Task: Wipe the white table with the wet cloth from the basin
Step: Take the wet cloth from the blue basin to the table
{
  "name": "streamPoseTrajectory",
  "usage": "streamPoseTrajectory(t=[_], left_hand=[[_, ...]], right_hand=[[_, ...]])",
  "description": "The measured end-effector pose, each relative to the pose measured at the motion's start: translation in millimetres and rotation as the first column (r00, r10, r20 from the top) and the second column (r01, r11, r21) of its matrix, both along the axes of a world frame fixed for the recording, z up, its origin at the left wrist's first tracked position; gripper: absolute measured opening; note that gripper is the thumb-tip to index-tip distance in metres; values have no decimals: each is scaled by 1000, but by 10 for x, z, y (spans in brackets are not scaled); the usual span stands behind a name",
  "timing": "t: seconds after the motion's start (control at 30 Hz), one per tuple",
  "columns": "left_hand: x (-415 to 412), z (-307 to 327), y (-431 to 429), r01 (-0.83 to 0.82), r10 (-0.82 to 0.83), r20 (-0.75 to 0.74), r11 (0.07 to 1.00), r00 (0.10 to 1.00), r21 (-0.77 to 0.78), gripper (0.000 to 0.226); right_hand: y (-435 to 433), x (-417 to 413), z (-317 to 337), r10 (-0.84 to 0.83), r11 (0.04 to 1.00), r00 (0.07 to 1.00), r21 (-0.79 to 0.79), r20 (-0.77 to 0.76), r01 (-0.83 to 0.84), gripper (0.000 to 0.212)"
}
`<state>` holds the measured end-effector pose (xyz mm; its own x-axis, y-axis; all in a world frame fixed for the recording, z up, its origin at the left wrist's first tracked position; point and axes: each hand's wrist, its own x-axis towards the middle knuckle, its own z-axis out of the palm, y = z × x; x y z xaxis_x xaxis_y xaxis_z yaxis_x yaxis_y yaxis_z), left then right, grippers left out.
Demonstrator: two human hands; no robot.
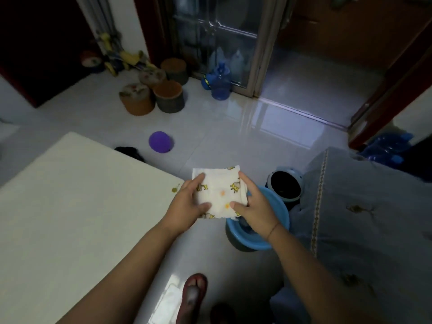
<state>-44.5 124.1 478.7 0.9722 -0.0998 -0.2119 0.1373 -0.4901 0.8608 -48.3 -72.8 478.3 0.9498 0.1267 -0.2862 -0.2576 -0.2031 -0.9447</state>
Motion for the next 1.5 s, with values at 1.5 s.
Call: streamPoseTrajectory(t=[1.5], left_hand=[[-7659, -447, 4090, -988, 972, -189, 150, 140, 41, 85]], right_hand=[[5760, -5682, -412, 994, 32, 47, -154, -101, -988, 85]])
